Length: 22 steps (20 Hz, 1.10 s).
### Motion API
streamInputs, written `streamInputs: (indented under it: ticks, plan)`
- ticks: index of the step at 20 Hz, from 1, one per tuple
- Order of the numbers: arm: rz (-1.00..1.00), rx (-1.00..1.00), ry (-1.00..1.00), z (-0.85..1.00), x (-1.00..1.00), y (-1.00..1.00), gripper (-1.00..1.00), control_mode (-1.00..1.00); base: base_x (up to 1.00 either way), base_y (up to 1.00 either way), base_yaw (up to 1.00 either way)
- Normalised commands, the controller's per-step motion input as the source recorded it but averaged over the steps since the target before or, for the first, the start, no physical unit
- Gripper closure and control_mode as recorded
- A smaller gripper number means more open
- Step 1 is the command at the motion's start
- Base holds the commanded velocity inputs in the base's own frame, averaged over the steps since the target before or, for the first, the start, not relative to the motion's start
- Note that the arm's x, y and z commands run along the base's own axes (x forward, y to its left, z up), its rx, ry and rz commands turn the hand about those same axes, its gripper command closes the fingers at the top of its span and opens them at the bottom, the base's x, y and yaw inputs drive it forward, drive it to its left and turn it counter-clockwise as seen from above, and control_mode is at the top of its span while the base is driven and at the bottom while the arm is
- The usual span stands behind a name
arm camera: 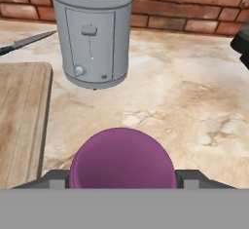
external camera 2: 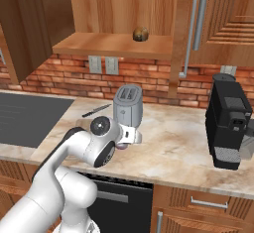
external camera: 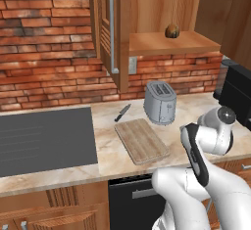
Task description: Pick the bread, place it on the cutting board, pick the jam, place it on the counter, and close the cabinet.
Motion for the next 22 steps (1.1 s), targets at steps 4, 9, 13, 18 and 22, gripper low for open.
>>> streamInputs:
  ticks: [4, 9, 13, 18, 22]
  plan:
    - [-0.03, -0.01, 0.00, -0.07, 0.07, 0.00, 1.00, -1.00, 0.00, 0.00, 0.00]
    - [-0.01, -0.01, 0.00, -0.08, 0.07, 0.00, 1.00, -1.00, 0.00, 0.00, 0.00]
    - [-0.01, -0.03, 0.00, -0.12, 0.06, 0.00, 1.00, -1.00, 0.00, 0.00, 0.00]
    - [0.00, -0.04, 0.00, -0.17, 0.11, 0.00, 1.00, -1.00, 0.00, 0.00, 0.00]
    - [0.00, -0.03, 0.00, -0.17, 0.16, 0.00, 1.00, -1.00, 0.00, 0.00, 0.00]
